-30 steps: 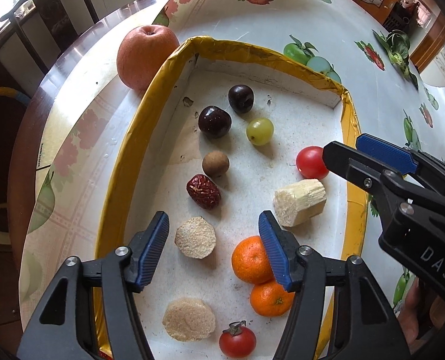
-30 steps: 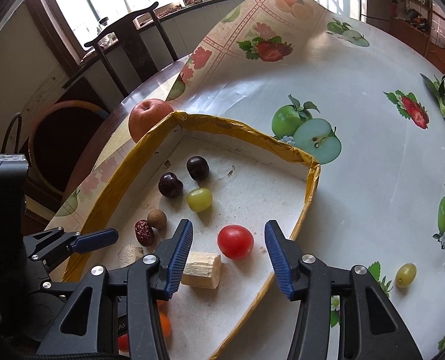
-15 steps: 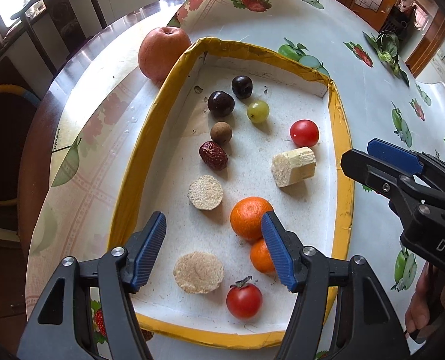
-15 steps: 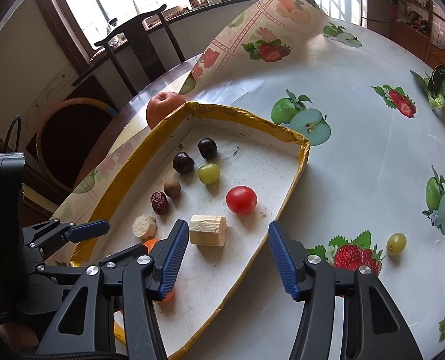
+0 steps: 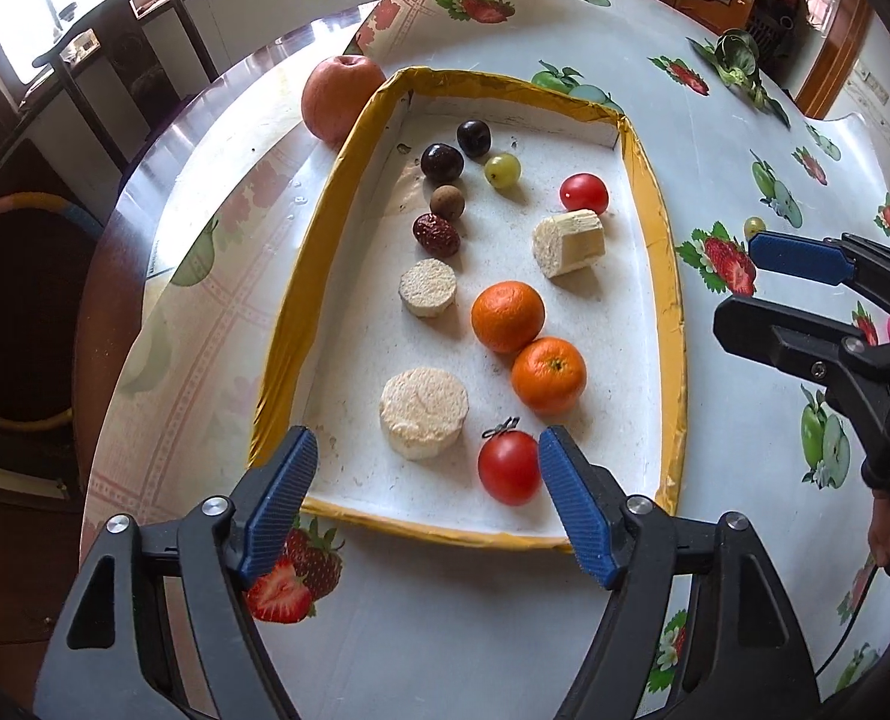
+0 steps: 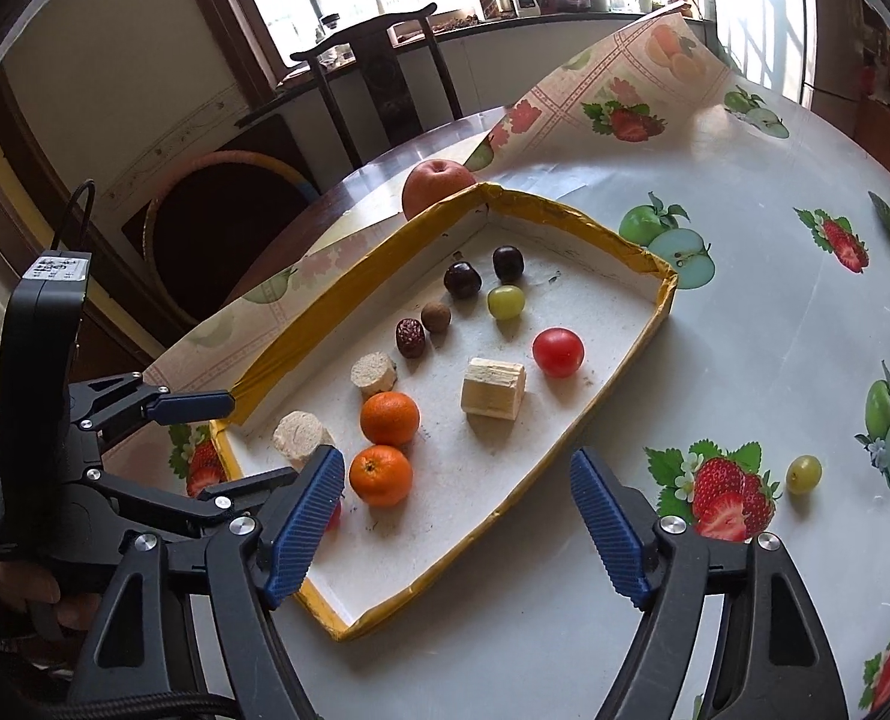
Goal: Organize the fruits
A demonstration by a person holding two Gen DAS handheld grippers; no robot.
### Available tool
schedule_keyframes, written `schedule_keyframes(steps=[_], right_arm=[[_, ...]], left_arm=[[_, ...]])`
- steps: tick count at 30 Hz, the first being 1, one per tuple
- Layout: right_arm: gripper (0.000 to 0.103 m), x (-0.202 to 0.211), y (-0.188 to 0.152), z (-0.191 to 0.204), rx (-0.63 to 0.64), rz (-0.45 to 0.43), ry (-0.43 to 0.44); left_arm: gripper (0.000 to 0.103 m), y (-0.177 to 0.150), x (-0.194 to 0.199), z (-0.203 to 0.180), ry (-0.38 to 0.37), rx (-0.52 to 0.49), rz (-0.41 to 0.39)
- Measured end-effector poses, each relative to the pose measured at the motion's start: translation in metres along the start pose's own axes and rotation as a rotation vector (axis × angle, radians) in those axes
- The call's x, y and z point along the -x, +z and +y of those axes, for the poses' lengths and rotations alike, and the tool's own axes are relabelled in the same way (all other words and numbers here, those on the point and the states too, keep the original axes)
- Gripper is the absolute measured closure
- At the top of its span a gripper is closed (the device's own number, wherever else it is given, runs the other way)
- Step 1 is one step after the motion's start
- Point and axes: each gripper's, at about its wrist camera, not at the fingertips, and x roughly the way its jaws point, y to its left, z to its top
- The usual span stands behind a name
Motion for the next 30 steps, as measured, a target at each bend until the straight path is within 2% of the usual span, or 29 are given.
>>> schedule_keyframes(steps=[7, 12, 18, 30], right_arm=[[0.024, 0.014, -0.020, 0.005, 0.036, 0.004, 0.010], [0.023, 0.022, -0.033, 0.021, 0.167, -0.015, -0.012], [0.022, 0.024, -0.037, 0.030, 0.206, 0.019, 0.033], [0.020, 0.025, -0.041, 0.045, 0.280, 0.026, 0.025]], left_arm=[[0.027, -0.014, 0.015, 0.002, 0.022, 0.000, -0.023], [0.027, -0.019, 0.025, -0.003, 0.028, -0.009, -0.047], [0.027, -0.025, 0.033, -0.009, 0.022, -0.030, -0.052], [0.027, -0.032, 0.039, -0.012, 0.022, -0.046, -0.064]])
